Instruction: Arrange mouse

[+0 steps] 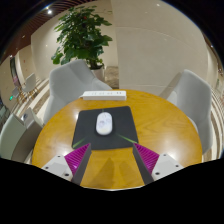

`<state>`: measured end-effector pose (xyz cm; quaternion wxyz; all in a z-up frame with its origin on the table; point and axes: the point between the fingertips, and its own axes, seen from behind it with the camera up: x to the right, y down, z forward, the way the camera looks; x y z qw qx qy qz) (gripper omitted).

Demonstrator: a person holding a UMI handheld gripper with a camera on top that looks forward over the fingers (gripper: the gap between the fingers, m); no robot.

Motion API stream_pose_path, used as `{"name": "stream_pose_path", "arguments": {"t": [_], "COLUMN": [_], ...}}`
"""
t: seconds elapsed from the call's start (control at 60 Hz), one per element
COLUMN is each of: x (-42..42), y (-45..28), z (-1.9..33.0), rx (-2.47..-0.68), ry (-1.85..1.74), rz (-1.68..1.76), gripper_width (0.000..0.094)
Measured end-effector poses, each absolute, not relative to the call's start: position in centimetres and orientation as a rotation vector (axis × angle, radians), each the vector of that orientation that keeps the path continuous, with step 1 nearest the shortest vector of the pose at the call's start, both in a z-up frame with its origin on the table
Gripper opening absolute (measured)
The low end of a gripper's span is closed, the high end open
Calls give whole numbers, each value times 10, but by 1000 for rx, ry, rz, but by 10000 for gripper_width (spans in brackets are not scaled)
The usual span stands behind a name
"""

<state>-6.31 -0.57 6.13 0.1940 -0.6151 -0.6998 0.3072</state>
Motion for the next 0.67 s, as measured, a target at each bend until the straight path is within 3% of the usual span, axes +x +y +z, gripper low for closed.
{"name": "stream_pose_path", "arguments": {"t": [0.283,0.667], "x": [61,112], "y": [78,97], "z": [90,85], "rx": [-1702,-1721], "ry": [-1937,-1928], "rz": [788,760], "gripper_width": [869,869]}}
